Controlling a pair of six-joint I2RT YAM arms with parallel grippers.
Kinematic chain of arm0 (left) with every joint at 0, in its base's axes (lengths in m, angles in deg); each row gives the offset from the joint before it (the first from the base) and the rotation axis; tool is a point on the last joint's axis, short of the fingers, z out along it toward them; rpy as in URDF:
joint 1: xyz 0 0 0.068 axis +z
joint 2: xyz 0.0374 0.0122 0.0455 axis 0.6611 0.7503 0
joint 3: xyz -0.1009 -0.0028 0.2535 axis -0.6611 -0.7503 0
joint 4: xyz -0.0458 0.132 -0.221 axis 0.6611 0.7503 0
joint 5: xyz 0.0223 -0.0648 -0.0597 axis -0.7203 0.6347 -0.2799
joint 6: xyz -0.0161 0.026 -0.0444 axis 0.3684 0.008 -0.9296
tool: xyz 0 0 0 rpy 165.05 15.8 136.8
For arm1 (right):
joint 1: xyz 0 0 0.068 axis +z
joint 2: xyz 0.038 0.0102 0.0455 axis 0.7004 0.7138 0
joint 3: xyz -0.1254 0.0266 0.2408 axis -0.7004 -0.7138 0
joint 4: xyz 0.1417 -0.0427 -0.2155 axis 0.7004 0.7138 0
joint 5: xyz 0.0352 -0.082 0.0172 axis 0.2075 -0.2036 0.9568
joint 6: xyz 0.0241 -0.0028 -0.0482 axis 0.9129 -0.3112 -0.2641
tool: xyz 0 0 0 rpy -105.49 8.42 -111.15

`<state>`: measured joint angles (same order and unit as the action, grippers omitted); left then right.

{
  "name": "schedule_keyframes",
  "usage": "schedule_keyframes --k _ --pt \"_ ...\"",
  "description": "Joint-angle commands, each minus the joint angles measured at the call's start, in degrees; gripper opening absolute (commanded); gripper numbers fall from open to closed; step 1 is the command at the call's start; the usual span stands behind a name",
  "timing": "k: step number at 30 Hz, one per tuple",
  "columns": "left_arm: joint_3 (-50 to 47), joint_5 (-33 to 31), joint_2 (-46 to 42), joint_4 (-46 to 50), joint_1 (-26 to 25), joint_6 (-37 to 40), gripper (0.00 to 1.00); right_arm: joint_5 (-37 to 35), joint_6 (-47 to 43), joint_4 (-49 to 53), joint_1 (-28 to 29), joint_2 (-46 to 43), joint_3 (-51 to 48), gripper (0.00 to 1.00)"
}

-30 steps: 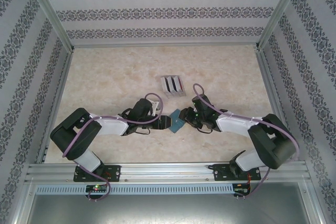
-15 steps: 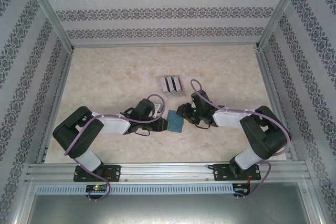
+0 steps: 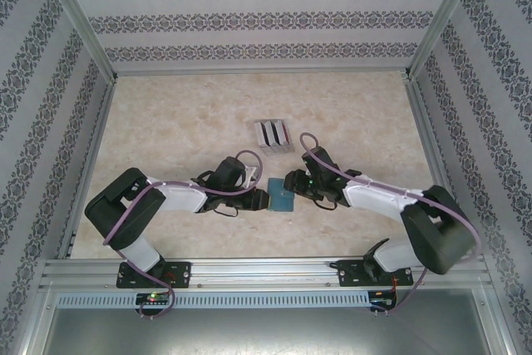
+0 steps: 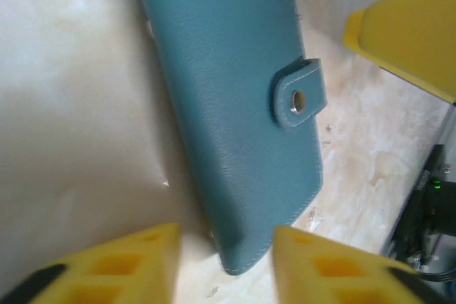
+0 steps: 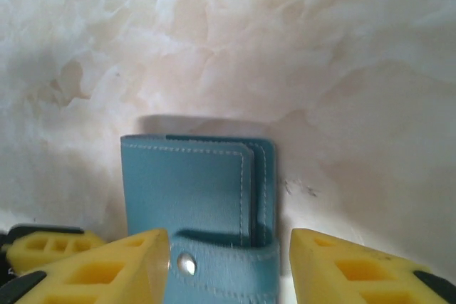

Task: Put the credit cards into the card holder
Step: Rotate the card holder at the center of the table, then pick up the card holder from the center of the table.

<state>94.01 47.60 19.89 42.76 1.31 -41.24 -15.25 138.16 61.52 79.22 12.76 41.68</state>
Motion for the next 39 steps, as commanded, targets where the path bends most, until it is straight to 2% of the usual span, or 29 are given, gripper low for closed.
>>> schedule_keyframes --k 1,4,9,16,20,23,25,27,29,31,36,39 --pt "-0.1 0.1 -1.2 -2.2 -0.5 -0.2 0.57 -2.0 -1.6 3.1 0.0 -2.3 -2.4 0.49" --pt "0.4 4.3 1.9 -6.1 -0.7 -1.9 0.61 2.9 0.1 -0.9 -0.2 -0.1 -4.0 0.49" --pt "1.3 6.5 5.5 -7.5 -0.7 -3.9 0.57 5.8 0.8 -5.1 0.0 4.8 -3.3 0.48" --pt "2.0 6.0 5.2 -5.5 -1.0 -3.8 0.57 9.0 1.7 -9.2 0.2 8.3 -1.9 0.43" --pt "3.0 2.1 4.1 -0.3 -1.0 -2.9 0.58 10.7 2.5 -11.9 0.7 9.9 -1.8 0.39" --pt "4.0 -4.0 2.0 6.4 -1.0 -2.6 0.59 9.4 2.5 -11.6 1.1 10.2 -1.9 0.37" --pt "4.2 -11.1 -0.7 12.0 -1.2 -3.6 0.66 9.0 2.9 -12.0 1.2 10.3 -2.3 0.35" --pt "5.3 -14.7 -2.1 17.6 -1.7 -6.7 0.72 9.0 2.5 -12.0 1.3 10.6 -2.1 0.35" --pt "7.1 -12.4 -1.3 20.3 -1.8 -9.1 0.73 9.0 2.4 -12.0 1.2 11.1 -1.7 0.35" --pt "7.8 -8.8 1.0 18.4 -2.2 -10.1 0.72 9.7 2.8 -12.3 1.4 11.8 -1.2 0.35" --pt "9.9 -3.1 5.9 17.6 -2.4 -10.0 0.63 11.4 3.4 -13.7 1.9 12.6 -0.1 0.35" --pt "11.1 -2.8 6.8 18.5 -2.4 -9.4 0.55 13.7 5.5 -17.3 2.4 13.4 -0.2 0.34"
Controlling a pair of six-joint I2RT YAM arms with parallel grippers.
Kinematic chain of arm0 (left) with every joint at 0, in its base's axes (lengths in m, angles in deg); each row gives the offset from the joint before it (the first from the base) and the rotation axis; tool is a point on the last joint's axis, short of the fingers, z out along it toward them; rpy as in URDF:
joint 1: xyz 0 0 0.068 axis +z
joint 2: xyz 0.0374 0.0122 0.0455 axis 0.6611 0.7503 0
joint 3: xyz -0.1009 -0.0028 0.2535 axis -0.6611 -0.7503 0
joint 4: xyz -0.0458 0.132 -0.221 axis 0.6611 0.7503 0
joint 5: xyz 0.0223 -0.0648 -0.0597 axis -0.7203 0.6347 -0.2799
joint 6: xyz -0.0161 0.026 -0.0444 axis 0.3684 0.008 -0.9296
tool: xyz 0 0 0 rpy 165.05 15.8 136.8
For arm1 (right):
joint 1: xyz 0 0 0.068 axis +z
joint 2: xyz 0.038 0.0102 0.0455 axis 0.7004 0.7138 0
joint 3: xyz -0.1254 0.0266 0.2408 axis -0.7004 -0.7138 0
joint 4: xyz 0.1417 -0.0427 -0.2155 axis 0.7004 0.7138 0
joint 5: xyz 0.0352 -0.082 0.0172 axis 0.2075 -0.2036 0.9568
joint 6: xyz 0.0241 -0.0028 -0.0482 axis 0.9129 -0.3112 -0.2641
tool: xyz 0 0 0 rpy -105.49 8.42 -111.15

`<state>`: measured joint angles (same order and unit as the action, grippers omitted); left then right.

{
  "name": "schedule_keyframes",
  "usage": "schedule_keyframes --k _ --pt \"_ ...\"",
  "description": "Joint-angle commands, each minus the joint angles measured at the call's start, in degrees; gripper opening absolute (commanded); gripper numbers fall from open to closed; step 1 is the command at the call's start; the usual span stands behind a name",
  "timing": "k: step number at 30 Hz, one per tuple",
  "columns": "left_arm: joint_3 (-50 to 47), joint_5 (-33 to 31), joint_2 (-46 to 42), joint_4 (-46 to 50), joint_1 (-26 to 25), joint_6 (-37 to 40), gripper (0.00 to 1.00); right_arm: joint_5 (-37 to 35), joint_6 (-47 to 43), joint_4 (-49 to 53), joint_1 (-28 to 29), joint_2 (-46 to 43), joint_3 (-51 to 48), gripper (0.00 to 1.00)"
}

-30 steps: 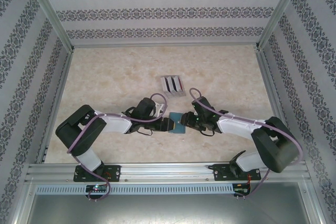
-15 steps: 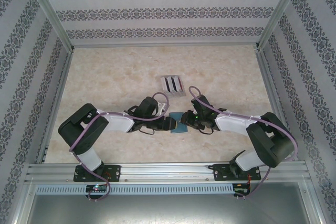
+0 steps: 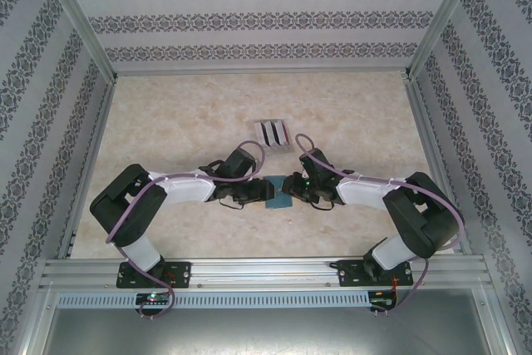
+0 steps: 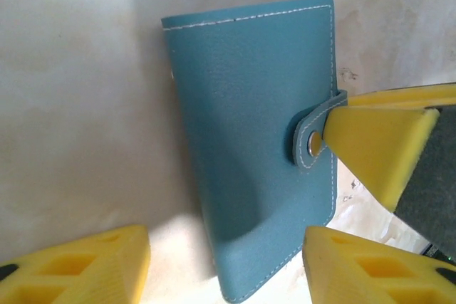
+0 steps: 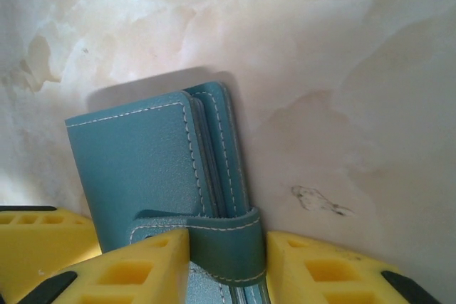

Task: Put the credit cards into the card holder
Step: Pick up the card holder from the center of the table.

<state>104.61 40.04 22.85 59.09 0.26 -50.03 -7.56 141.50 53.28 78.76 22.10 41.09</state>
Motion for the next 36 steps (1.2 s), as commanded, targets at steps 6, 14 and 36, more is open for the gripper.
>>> schedule_keyframes --k 6,14,36 --pt "1.2 2.6 2.3 4.9 -1.4 1.9 0.31 6.7 4.0 -12.1 4.5 4.6 0.6 0.33" --pt "-0.1 -3.9 -3.6 7.5 -1.4 5.3 0.00 -4.3 -2.5 -2.0 6.0 -0.8 1.3 0.39" --pt "-3.7 2.6 -9.0 -1.0 -1.2 7.3 0.00 -14.6 -11.7 -1.2 12.1 -3.6 1.7 0.45"
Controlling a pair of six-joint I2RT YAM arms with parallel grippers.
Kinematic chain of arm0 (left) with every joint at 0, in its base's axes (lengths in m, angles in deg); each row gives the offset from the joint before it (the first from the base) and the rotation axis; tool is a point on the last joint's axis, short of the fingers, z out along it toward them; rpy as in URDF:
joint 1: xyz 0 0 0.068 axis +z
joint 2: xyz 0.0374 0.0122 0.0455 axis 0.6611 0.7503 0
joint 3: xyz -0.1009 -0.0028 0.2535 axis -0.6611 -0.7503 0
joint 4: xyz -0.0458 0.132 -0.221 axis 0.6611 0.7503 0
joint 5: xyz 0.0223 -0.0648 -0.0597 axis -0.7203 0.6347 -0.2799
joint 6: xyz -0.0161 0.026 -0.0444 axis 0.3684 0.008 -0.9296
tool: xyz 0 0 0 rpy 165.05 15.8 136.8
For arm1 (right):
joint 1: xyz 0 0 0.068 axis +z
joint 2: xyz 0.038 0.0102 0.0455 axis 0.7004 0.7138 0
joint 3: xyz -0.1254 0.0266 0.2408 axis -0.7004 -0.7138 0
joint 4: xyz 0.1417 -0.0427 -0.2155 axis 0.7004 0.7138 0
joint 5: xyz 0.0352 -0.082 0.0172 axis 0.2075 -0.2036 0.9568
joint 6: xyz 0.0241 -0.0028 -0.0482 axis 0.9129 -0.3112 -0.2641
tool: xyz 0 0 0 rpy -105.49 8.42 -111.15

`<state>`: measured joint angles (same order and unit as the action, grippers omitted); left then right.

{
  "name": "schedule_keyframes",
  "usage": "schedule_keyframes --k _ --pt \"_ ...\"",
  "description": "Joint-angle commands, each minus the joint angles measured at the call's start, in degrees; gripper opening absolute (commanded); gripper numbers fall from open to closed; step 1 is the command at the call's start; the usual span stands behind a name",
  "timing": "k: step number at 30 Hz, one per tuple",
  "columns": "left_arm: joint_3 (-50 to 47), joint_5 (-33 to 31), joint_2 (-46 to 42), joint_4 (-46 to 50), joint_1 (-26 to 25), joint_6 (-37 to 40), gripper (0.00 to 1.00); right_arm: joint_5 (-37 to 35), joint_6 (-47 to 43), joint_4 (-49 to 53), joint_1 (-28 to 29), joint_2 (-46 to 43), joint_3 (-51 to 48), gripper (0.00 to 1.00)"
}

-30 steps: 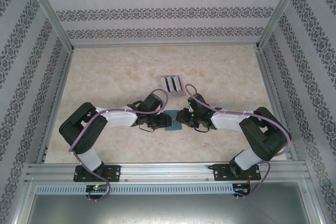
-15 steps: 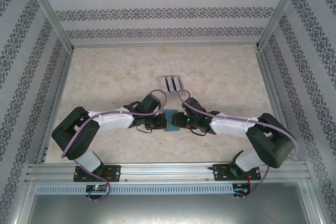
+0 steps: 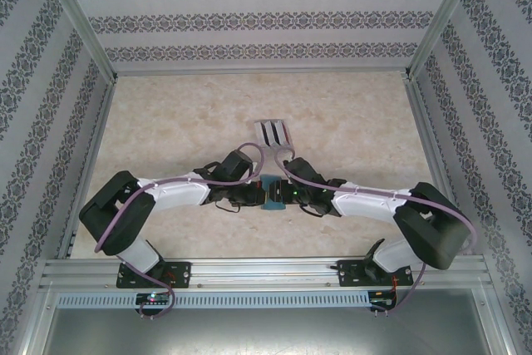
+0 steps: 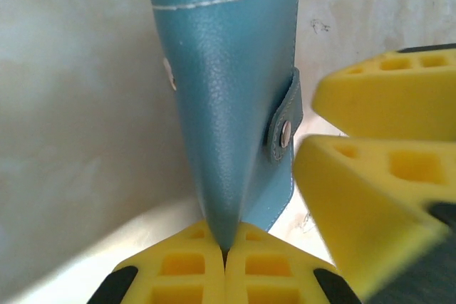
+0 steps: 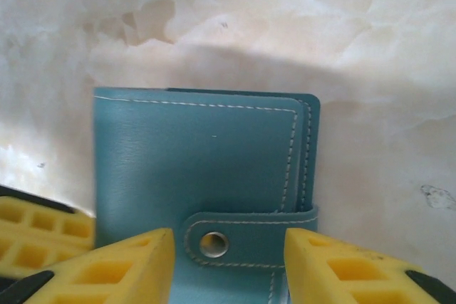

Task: Put the credit cards into the card holder
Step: Pick up the card holder from the center of the table, then open the button on the card holder.

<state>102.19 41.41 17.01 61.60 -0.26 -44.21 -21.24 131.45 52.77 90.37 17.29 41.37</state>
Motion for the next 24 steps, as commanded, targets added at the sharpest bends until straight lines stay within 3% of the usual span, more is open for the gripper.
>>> schedule_keyframes --k 1,7,13,19,24 --pt "-2.0 0.8 -4.3 -4.2 -0.7 1.6 0.00 -0.8 -1.7 -0.5 0.5 1.3 1.5 0.45" --pt "-3.4 0.5 -8.4 -5.5 -0.7 2.9 0.00 -1.8 -1.2 -0.1 0.6 0.1 -0.1 0.39" --pt "-2.6 0.8 -6.7 -5.0 -0.7 3.5 0.00 -1.4 -1.2 -0.8 0.7 -2.1 -0.1 0.36" --pt "0.0 1.9 -2.2 -2.1 -0.7 3.5 0.00 3.9 -2.6 -3.5 -0.4 -5.0 -2.5 0.37" --pt "-1.1 5.2 -1.1 -6.6 -0.7 2.0 0.00 9.6 -2.7 -7.9 -1.1 -2.3 -4.2 0.40"
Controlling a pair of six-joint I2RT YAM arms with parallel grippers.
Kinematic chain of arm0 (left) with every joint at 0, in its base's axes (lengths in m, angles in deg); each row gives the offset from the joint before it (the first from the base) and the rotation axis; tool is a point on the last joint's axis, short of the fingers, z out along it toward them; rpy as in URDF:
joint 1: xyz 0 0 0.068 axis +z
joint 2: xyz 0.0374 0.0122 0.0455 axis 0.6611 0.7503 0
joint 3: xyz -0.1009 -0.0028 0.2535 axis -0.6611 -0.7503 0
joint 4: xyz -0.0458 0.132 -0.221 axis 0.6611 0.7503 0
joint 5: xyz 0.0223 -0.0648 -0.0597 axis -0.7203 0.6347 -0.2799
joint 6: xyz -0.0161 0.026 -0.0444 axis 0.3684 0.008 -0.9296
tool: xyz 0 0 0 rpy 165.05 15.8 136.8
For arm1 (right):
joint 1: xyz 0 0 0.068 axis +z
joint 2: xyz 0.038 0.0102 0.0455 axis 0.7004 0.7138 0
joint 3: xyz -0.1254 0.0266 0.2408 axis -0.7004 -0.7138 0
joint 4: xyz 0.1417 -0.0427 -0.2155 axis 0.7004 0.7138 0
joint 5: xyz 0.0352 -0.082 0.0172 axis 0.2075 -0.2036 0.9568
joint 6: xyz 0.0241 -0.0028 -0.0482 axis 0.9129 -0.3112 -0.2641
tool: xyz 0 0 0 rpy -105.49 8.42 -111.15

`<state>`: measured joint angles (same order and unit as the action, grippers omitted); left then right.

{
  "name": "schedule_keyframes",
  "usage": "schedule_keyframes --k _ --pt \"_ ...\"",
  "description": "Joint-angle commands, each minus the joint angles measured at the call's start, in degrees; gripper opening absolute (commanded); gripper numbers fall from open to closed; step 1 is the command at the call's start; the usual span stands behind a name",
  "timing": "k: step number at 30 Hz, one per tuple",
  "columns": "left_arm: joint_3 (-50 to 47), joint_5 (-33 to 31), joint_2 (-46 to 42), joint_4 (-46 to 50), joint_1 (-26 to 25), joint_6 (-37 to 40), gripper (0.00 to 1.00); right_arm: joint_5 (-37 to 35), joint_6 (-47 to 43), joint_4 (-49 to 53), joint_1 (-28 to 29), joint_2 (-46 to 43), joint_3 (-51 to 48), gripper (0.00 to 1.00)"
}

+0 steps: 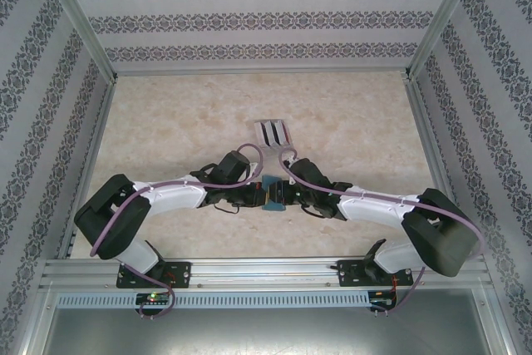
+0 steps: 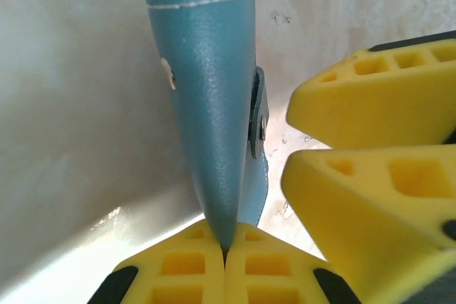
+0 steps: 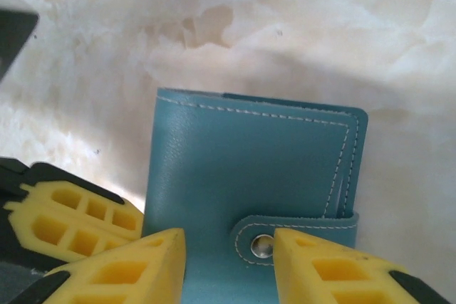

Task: Put the credit cards into the card holder
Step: Open the button on the card holder.

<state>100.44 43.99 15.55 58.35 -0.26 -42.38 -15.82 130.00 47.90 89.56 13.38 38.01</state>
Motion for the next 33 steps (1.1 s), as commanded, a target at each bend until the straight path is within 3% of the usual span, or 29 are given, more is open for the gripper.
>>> schedule_keyframes --k 1,5,17,19,25,27,29,31,33 --pt "0.7 2.7 0.2 -3.3 -0.7 0.4 0.00 3.8 -1.3 -2.4 -0.4 2.6 -0.4 0.41" --pt "-1.1 3.6 -1.5 -6.9 -0.7 0.0 0.00 -3.1 -1.4 2.2 -0.5 6.1 0.6 0.39" --pt "-0.1 -1.8 -1.5 -2.4 -0.7 1.5 0.00 -10.0 -1.7 9.0 -0.5 2.2 3.1 0.06" --pt "0.8 -4.2 -0.6 0.1 -0.7 1.3 0.00 -9.9 -1.1 8.9 -1.1 0.4 2.1 0.00" --pt "1.9 -4.9 1.9 1.7 -0.6 1.3 0.00 -5.2 -1.5 8.3 -5.0 -3.3 -0.9 0.00" --pt "2.3 -5.3 2.8 2.2 -0.5 1.5 0.17 -2.7 -1.7 7.6 -6.4 -4.1 -1.7 0.00" --pt "2.9 -5.0 3.9 2.8 -0.4 1.6 0.41 0.4 -2.9 6.5 -7.2 -5.1 -1.9 0.00" --pt "3.0 -3.7 4.6 2.2 -0.1 1.4 0.52 1.5 -3.9 7.1 -7.3 -6.2 -1.4 0.00" --pt "2.9 -4.0 4.7 2.2 0.4 1.5 0.55 2.9 -4.1 6.9 -7.3 -7.6 -1.2 0.00"
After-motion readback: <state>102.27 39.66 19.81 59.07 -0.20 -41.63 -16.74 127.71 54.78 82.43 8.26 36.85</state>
